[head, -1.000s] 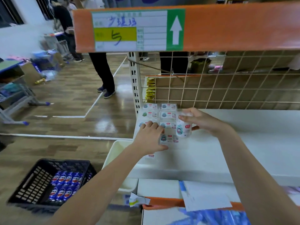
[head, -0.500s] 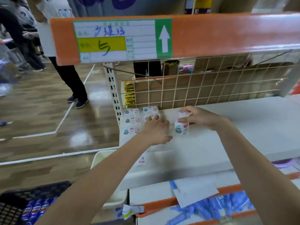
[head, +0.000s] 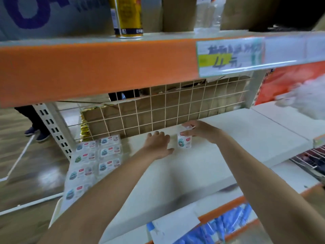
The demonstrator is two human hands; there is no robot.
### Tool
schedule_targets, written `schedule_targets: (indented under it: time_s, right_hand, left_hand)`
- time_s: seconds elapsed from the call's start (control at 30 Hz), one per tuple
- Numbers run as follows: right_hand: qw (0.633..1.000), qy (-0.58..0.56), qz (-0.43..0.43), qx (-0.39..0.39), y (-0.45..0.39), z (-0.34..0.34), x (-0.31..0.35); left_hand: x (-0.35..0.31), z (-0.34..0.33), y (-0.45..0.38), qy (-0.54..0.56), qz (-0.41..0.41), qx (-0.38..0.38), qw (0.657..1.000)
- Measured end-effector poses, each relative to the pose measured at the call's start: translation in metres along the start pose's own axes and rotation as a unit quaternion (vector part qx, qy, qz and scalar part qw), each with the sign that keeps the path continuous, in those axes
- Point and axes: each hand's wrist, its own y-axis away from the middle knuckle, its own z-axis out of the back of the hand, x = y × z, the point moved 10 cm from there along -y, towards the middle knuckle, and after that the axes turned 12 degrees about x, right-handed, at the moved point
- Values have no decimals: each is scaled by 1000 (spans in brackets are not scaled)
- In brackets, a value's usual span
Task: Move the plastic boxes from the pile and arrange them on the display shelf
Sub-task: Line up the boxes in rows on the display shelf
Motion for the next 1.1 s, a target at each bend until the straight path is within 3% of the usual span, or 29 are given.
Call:
schedule_targets:
  time_s: [0.53, 0.73, 1.1]
  right_hand:
    - [989, 56, 121, 60, -88, 29, 24]
    - [988, 115, 98, 39, -112, 23, 14]
    - [995, 80, 52, -5, -140, 29, 0]
  left_hand:
    - [23, 15, -39, 45, 139, -32, 989]
    - [25, 17, -43, 44, 167, -40, 984]
    - [19, 8, -50, 38, 176, -18, 983]
